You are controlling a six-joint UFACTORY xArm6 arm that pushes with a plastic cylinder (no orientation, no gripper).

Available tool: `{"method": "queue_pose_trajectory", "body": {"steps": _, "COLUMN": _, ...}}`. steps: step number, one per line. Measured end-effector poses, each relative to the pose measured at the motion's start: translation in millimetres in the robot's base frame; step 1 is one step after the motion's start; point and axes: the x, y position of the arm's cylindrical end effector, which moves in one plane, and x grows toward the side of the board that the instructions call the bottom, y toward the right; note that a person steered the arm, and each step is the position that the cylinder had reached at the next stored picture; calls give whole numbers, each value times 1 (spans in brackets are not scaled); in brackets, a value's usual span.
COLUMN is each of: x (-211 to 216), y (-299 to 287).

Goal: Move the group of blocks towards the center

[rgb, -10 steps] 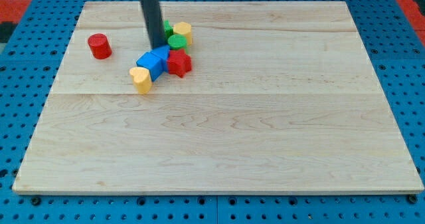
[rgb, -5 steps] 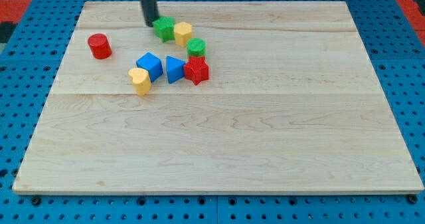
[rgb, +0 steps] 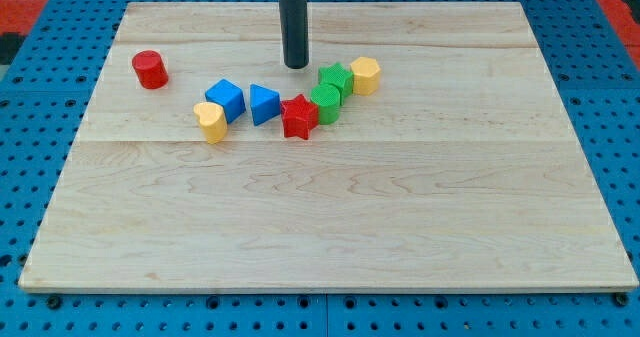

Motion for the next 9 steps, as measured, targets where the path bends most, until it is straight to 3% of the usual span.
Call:
{"method": "queue_pose_trajectory", "body": {"steps": 2, "x": 15, "y": -87}}
{"method": "queue_pose_trajectory", "body": {"steps": 5, "x": 49, "y": -146}}
{"method": "queue_pose_trajectory", "body": {"steps": 6, "x": 52, "y": -220}}
{"method": "queue_pose_trajectory", "body": {"steps": 7, "x": 21, "y": -271}}
{"method": "queue_pose_trajectory", "body": {"steps": 8, "x": 17, "y": -216}}
{"method": "queue_pose_trajectory", "body": {"steps": 9, "x": 46, "y": -121}}
